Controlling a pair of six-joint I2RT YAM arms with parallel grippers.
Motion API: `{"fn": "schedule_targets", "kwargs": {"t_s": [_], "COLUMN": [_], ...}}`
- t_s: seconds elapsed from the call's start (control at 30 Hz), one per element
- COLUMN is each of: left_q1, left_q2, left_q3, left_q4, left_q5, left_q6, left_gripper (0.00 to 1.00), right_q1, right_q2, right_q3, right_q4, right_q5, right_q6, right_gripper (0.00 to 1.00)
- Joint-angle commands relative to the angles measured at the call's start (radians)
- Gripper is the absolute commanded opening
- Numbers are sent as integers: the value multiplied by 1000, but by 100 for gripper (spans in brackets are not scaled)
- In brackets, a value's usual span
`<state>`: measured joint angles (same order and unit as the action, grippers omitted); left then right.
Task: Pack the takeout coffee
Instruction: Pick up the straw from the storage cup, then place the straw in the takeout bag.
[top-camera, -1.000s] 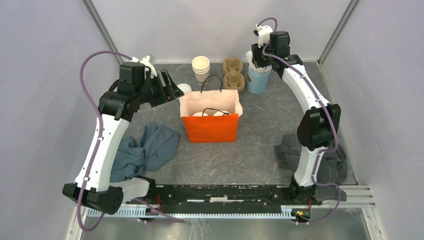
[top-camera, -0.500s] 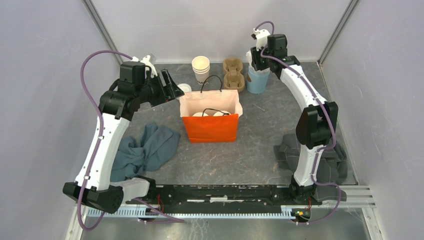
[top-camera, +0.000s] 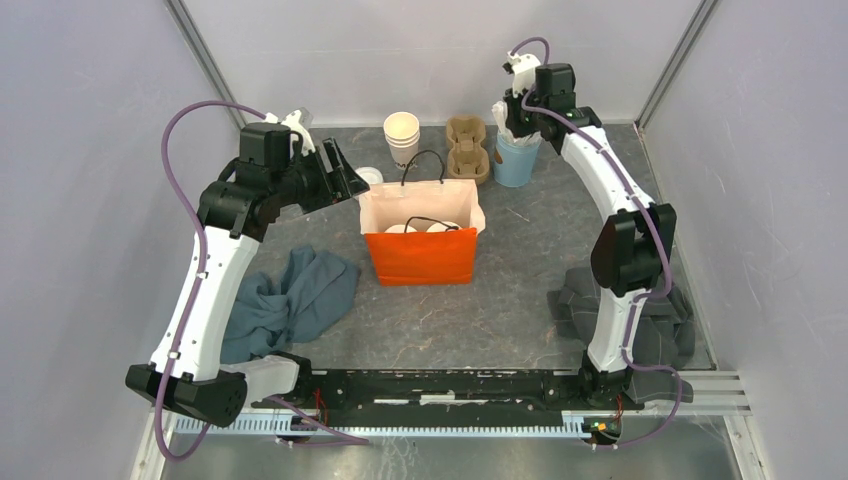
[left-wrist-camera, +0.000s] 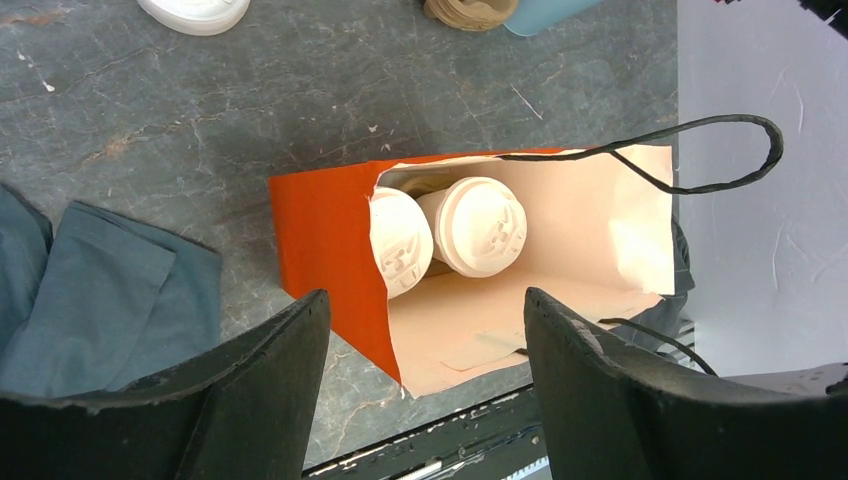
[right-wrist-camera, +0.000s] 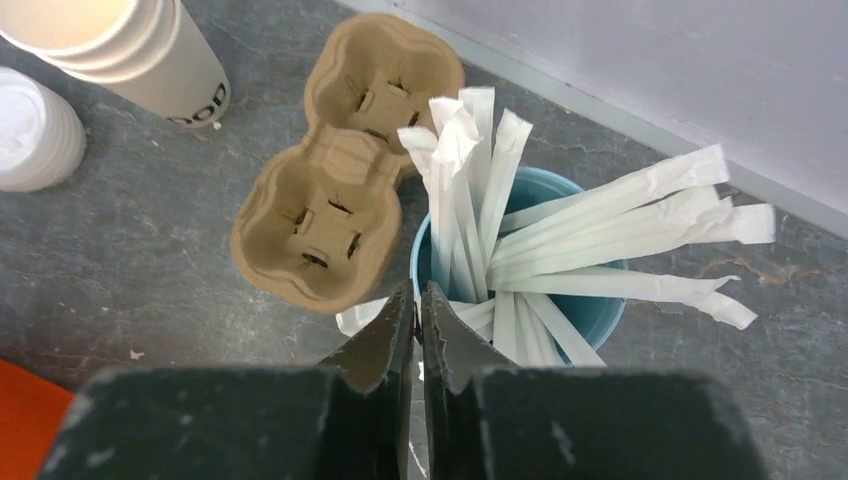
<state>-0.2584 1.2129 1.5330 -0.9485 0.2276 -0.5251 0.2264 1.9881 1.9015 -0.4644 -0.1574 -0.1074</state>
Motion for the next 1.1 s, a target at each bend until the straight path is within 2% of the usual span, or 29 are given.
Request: {"fn": "schedule_targets", "kwargs": {"t_s": [0.0, 0.17, 0.27, 0.37, 0.57, 0.63, 0.7, 0.9, 1.07], "left_q1": [2, 2, 2, 2, 3, 3, 3, 2, 4], "left_q2": [-11, -38, -64, -89, -124, -134, -150, -183, -216], "left_q3": [40, 24, 4, -6, -13, -26, -46, -72, -106], "left_q4": [10, 12, 26, 40, 93, 116, 150, 170, 175], "left_q5": [36, 45, 59, 65, 73, 85, 99, 126, 133], "left_q6": [19, 26, 28, 25, 19, 12, -1, -27, -32], "left_gripper": [77, 77, 77, 77, 78, 78, 78, 78, 79], "right_q1": [-4, -3, -4, -4, -2, -2, 1, 14, 111], "right_q2": [-35, -165, -239, -338, -660, -719, -755, -821, -811], "right_q3": [114, 108, 130, 104, -192, -236, -254, -264, -299], "right_q4": [16, 96, 93, 105, 287, 322, 342, 322, 306], "right_q5": [-34, -53, -86, -182, -426, -484, -551, -676, -654], "right_q6": [64, 175, 228, 309, 544, 618, 692, 771, 761], "right_gripper": [9, 0, 0, 0, 0, 0, 0, 0, 0]}}
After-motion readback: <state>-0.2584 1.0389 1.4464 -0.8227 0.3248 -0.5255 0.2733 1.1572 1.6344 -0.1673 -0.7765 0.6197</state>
